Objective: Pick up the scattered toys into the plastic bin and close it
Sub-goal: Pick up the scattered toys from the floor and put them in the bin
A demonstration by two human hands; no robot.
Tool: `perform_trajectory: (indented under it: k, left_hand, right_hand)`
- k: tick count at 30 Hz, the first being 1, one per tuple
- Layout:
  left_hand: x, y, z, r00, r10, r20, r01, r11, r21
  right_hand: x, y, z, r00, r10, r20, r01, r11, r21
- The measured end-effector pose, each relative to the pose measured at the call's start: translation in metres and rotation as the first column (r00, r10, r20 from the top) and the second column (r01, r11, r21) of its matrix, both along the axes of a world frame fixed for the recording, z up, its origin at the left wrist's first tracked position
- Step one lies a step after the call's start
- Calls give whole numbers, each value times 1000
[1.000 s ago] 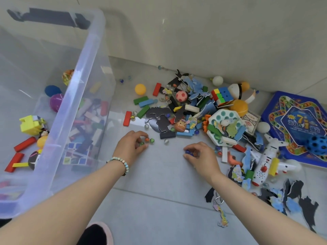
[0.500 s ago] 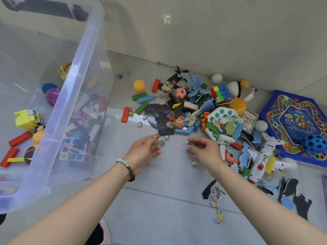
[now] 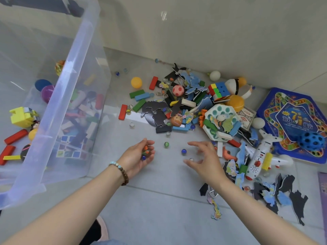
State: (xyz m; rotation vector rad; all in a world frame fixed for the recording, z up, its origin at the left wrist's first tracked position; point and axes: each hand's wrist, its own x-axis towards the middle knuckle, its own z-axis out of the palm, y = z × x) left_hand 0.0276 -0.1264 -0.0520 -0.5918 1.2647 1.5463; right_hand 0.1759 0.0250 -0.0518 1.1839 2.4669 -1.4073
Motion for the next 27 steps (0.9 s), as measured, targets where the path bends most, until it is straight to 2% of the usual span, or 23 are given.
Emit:
perform_trajectory:
  k: [3,7,9,11,14,16,19,22,25,27]
  left_hand:
    - [2,-17,-7,1000,-24,16,24,1000,-4]
    - [7,-28,-9,998,-43,39,42,999,17]
    - [6,-28,-8,997,-49,53,47,998,34]
    - [5,-26,-6,994,-65,89,61,997,50]
    - [9,-23,-2,978,-149,144,135,985,102]
    - [14,-23,1,971,-164,176,141,981,134]
    - [14,-26,0,983,-61,175,45,994,95]
    - [4,-33,-2,990,46,131,-52,997,49]
    - [-6,-38,-2,961,189,202,-213,972,102]
    - [-6,-37,-2,946,218,240,-251,961,117]
  right_hand:
    - [5,-9,-12,1000,-15,-11,14,999,-31]
    - [-10,-15,-19,999,3,-44,-2,1000,13]
    - [-18,-17,-19,998,-42,-39,43,998,38]
    - [-26,-25,-10,992,-101,-77,100,995,-21]
    - [-37,-47,7,977,7,-213,-46,983,-179]
    - [-39,-54,11,972,55,-227,-93,983,-158]
    - [-40,-46,0,985,-32,-169,27,999,-34]
    - [-41,-40,-12,997,1,-77,-1,1000,-3]
    - [-47,-40,-18,1000,18,-16,-17,999,50]
    - [-54,-46,-14,995,-62,-75,61,998,-19]
